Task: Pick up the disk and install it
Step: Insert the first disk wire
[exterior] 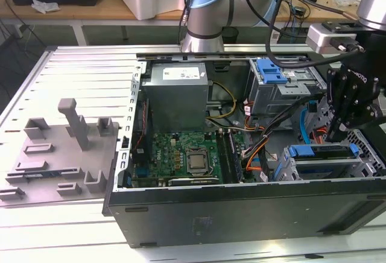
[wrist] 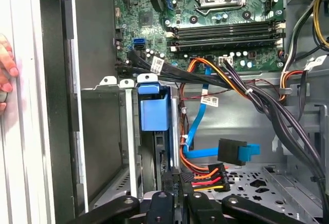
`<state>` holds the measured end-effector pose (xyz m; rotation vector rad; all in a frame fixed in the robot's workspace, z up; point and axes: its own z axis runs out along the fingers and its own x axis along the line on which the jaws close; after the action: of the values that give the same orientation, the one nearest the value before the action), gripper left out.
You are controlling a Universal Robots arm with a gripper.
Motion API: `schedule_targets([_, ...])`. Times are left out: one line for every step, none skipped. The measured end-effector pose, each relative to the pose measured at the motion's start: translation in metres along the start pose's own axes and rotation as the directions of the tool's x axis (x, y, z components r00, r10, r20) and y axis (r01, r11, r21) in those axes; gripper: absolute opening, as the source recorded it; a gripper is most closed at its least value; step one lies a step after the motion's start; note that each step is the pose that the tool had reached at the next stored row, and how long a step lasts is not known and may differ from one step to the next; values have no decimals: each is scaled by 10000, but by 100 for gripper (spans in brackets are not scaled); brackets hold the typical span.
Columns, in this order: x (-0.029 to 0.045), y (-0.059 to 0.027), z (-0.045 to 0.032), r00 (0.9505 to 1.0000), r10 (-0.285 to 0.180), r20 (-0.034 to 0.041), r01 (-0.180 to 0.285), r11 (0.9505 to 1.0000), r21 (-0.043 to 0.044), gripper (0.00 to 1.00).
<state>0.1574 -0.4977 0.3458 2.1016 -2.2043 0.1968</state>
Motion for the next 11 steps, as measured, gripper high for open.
schedule_targets([11, -1, -2, 10000, -4, -1, 4, 10000, 1, 16])
schedule_targets([19, -1, -2, 10000, -7, 0, 7, 10000, 1, 16])
schedule_targets([27, -2, -2, 10000, -11, 1, 11, 10000, 1, 16])
schedule_targets([39, -3, -2, 10000, -16, -1, 16, 10000, 3, 16])
schedule_targets([48, -4, -1, 10000, -20, 0, 20, 10000, 3, 16])
schedule_targets([57, -5, 1, 10000, -25, 1, 25, 10000, 4, 16])
schedule_targets([70, -10, 2, 10000, -36, 1, 36, 10000, 6, 16])
schedule_targets([78, -16, 4, 10000, -47, 1, 47, 10000, 7, 16])
schedule_targets([83, -19, 5, 10000, -54, 1, 54, 10000, 8, 16])
schedule_targets([85, -23, 5, 10000, -61, 1, 61, 10000, 9, 16])
schedule_targets([85, -24, 5, 10000, -65, 1, 65, 10000, 10, 16])
